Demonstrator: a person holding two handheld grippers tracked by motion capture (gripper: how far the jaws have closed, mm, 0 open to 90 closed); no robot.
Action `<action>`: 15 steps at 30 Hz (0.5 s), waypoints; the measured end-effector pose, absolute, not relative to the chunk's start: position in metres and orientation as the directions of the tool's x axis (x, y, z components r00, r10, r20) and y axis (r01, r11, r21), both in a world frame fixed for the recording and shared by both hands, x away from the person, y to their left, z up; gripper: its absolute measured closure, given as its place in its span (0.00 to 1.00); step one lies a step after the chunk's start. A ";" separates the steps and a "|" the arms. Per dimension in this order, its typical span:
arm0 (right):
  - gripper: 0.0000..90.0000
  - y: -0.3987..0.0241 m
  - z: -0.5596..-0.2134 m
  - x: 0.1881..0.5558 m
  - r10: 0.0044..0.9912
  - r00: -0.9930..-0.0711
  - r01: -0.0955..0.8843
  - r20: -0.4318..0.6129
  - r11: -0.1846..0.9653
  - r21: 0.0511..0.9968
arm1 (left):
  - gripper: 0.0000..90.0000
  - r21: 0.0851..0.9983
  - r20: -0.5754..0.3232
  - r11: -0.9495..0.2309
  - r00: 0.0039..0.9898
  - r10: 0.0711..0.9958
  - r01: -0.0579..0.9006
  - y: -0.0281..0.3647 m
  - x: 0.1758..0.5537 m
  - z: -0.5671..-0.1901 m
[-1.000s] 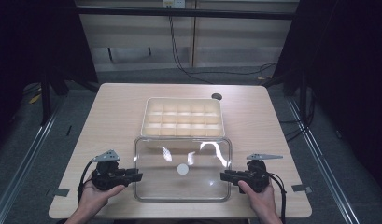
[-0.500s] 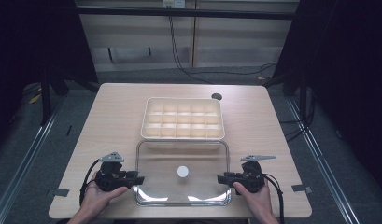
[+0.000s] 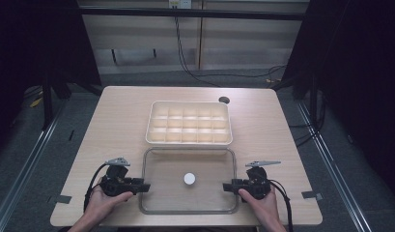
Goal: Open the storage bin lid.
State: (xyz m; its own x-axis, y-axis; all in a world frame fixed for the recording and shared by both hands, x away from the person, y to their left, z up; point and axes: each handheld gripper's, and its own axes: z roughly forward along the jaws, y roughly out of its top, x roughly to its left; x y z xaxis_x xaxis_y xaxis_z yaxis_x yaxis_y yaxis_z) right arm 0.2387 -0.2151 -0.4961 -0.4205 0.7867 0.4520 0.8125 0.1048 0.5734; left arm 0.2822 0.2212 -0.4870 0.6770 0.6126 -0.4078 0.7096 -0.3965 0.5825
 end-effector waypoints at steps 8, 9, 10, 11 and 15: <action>0.50 -0.214 -0.494 0.237 0.808 -0.423 0.802 0.410 0.122 0.585 | 0.62 0.573 -0.390 -0.405 0.672 0.629 0.712 0.219 0.285 -0.490; 0.48 -0.213 -0.494 0.237 0.812 -0.422 0.799 0.404 0.122 0.589 | 0.63 0.568 -0.380 -0.417 0.675 0.632 0.710 0.219 0.286 -0.490; 0.47 -0.214 -0.494 0.236 0.814 -0.418 0.799 0.403 0.119 0.589 | 0.62 0.567 -0.393 -0.411 0.673 0.626 0.714 0.220 0.286 -0.490; 0.47 -0.214 -0.494 0.236 0.816 -0.418 0.798 0.400 0.120 0.590 | 0.62 0.571 -0.382 -0.416 0.678 0.628 0.708 0.219 0.286 -0.490; 0.46 -0.215 -0.494 0.238 0.820 -0.413 0.798 0.396 0.117 0.591 | 0.62 0.570 -0.382 -0.419 0.679 0.627 0.707 0.219 0.286 -0.490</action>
